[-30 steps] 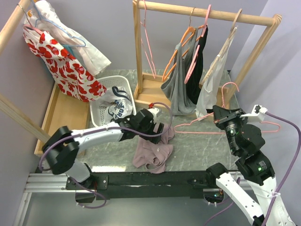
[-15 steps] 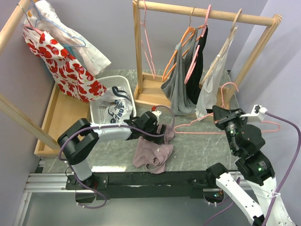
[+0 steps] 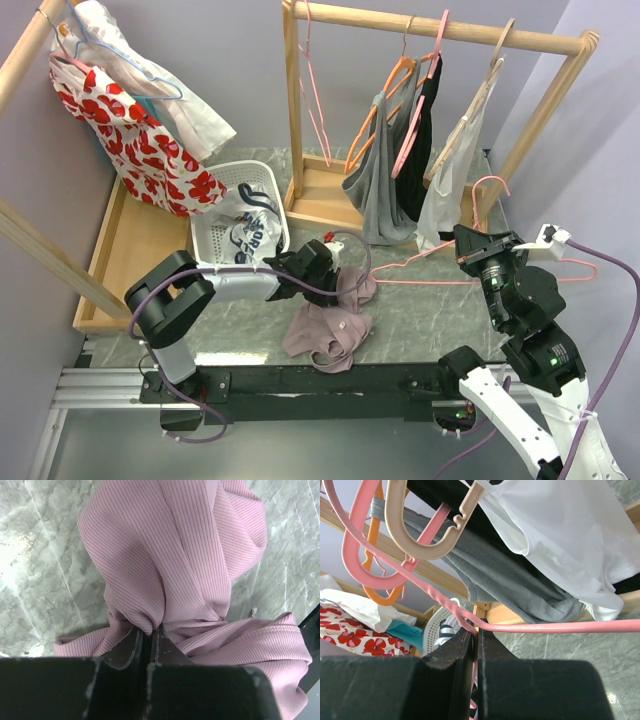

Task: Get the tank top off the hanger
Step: Pick up the tank top from the corner of the board.

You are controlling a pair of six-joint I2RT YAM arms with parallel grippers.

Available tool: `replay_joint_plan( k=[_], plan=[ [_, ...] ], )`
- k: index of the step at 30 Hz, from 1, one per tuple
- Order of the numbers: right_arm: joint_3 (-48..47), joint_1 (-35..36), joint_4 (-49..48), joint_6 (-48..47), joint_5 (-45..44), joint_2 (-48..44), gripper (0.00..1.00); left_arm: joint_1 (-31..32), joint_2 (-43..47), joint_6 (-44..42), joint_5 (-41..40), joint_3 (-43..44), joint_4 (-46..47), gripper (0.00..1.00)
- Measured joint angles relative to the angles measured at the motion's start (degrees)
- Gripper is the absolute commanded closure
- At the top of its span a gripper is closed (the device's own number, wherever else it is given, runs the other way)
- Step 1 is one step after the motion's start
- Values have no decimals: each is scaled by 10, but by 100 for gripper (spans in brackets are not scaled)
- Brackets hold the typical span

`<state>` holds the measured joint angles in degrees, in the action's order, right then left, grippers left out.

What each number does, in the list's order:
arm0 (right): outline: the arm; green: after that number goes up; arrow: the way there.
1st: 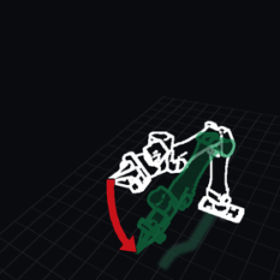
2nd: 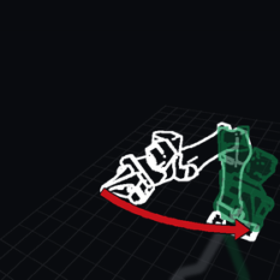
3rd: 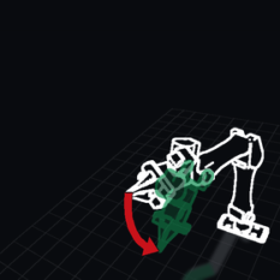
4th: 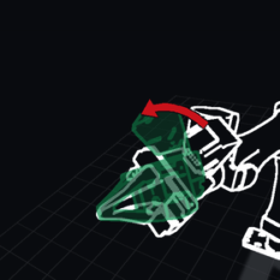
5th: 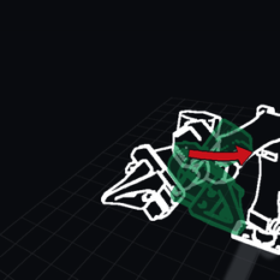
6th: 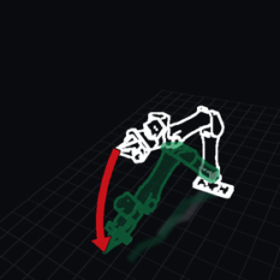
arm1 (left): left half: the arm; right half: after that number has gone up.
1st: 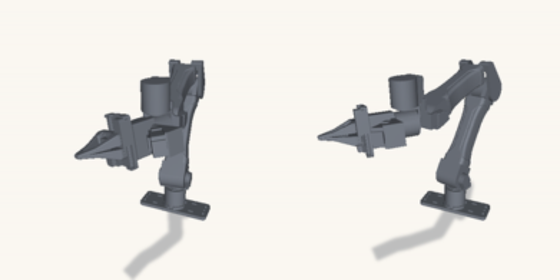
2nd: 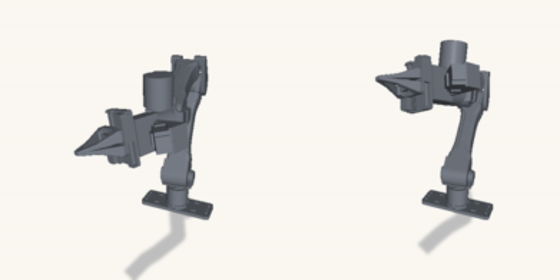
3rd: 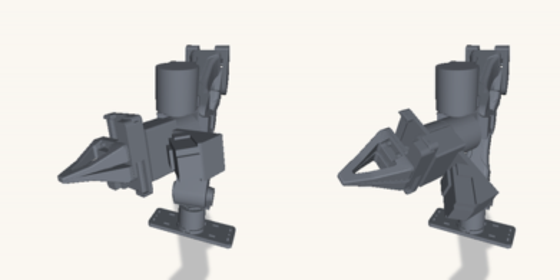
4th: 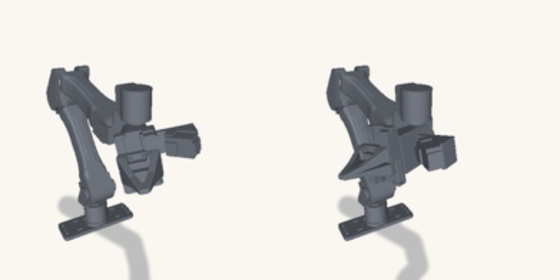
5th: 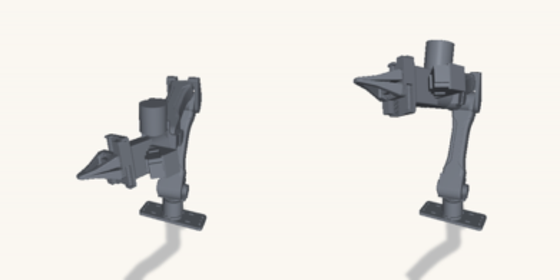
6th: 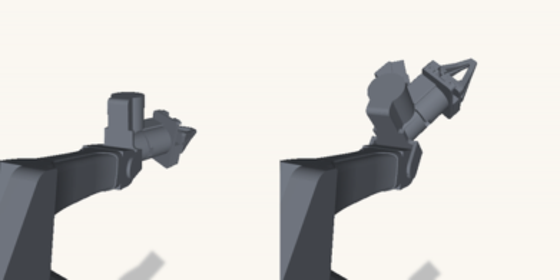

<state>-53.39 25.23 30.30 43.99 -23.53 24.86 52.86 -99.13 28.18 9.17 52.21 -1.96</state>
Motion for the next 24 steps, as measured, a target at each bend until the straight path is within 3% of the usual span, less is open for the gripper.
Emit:
replay_joint_plan(
  k=[6, 14, 17, 24],
  plan=[
    [0, 0, 0, 0, -3, 0, 92, -4, 23, 0, -26, 13, -55, 99],
    [0, 0, 0, 0, -11, 0, 92, -69, 133, -10, -108, 60, -121, 99],
    [0, 0, 0, 0, -11, 0, 91, -90, 137, -19, -121, 71, -121, 88],
    [0, 0, 0, -2, -11, -2, 88, -92, 92, -31, -73, 69, -121, 82]
  ],
)
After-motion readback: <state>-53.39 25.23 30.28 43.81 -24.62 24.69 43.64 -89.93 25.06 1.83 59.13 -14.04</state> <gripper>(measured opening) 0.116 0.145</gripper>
